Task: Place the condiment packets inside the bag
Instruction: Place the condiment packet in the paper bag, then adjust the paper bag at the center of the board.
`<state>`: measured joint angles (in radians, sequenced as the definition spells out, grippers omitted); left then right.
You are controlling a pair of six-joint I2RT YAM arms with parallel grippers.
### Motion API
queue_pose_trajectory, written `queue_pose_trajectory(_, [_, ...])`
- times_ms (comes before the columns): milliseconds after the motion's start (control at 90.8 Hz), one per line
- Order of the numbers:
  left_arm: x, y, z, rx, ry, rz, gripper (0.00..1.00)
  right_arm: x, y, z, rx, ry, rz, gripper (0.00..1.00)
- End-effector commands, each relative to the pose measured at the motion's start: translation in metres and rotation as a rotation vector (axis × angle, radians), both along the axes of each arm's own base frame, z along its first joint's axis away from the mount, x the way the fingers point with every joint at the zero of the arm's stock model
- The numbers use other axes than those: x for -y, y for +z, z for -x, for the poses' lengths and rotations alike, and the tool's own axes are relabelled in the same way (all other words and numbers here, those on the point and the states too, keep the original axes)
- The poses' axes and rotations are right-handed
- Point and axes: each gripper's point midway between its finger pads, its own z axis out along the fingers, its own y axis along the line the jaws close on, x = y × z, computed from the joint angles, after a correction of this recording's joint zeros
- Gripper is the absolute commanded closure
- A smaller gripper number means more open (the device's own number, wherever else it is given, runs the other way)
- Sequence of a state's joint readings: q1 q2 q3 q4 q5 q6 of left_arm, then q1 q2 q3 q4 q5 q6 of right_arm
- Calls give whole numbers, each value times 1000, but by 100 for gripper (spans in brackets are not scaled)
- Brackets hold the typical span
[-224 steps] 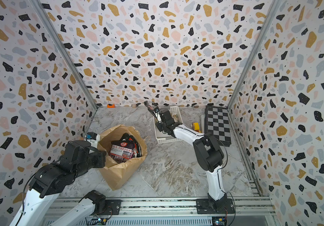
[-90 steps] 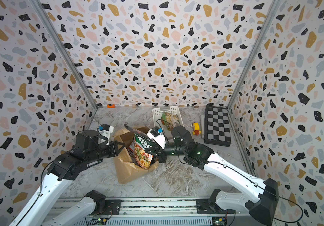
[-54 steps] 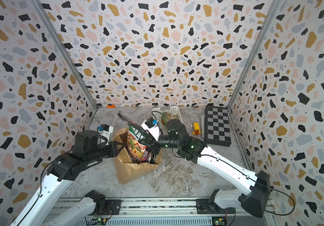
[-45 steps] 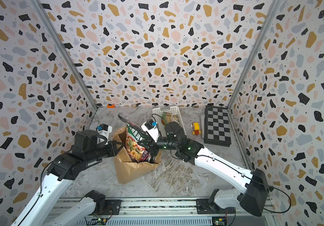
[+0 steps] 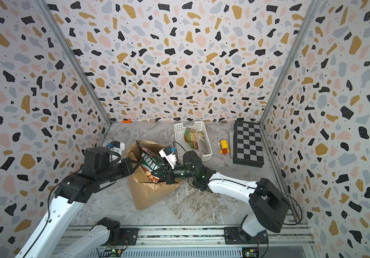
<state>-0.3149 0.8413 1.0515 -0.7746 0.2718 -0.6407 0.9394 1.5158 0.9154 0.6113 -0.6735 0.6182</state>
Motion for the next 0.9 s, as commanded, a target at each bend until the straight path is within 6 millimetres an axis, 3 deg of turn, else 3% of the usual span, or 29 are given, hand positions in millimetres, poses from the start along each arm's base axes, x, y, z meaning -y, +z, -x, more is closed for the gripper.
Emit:
queue_pose_trajectory(0, [2, 18, -7, 90, -6, 22, 100, -2, 29, 11, 30, 56, -73, 97])
queue_pose_trajectory(143, [0, 17, -7, 93, -10, 2, 100, 16, -4, 2, 78, -53, 132, 60])
queue_pose_trajectory(242, [0, 16, -7, 94, -13, -5, 100, 38, -5, -1, 138, -128, 224, 41])
queue_pose_trajectory(374, [0, 15, -8, 97, -16, -8, 100, 64, 6, -1, 209, -193, 314, 26])
queue_pose_trajectory(474, [0, 15, -6, 96, -22, -5, 100, 85, 15, -8, 251, -274, 371, 22])
queue_pose_trajectory(551, [1, 14, -4, 95, -30, -4, 100, 105, 23, -26, 258, -404, 421, 22])
queue_pose_trajectory(694, [3, 14, 0, 94, -50, -3, 100, 134, 23, -60, 180, -566, 486, 31])
queue_pose_trajectory(782, [3, 13, 2, 90, -58, -4, 100, 135, 15, -71, 138, -570, 517, 35])
queue_pose_trajectory(892, [4, 12, 2, 90, -65, -5, 100, 120, 3, -74, 118, -501, 557, 38])
